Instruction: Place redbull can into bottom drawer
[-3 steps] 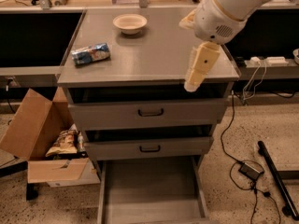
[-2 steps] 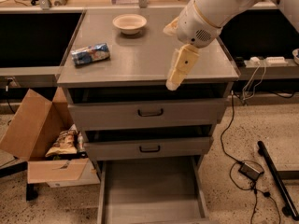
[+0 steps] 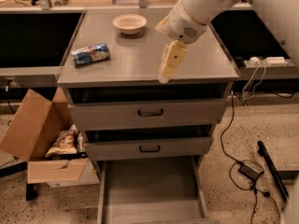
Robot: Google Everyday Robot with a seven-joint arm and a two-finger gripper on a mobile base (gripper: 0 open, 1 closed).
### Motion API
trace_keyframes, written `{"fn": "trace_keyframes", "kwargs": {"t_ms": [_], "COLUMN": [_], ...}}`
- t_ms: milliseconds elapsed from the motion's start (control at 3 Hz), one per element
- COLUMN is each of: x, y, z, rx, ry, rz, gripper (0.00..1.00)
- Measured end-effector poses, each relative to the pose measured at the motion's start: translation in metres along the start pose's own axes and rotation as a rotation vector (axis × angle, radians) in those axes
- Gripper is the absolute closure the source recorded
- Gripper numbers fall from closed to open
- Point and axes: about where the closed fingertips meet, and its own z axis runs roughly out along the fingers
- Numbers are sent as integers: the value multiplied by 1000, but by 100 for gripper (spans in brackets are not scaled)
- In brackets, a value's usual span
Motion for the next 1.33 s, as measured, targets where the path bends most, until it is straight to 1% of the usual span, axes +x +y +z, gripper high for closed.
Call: {"fn": "trace_keyframes", "kwargs": {"t_ms": [333, 667, 1000, 1333], "x": [-7, -21, -21, -23], "y": [-32, -70, -70, -77], "z": [21, 44, 44, 52], "rx": [1, 17, 17, 22], "ry": [-15, -75, -75, -98], "rz": [-8, -14, -14, -6], "gripper": [0, 0, 0, 0]}}
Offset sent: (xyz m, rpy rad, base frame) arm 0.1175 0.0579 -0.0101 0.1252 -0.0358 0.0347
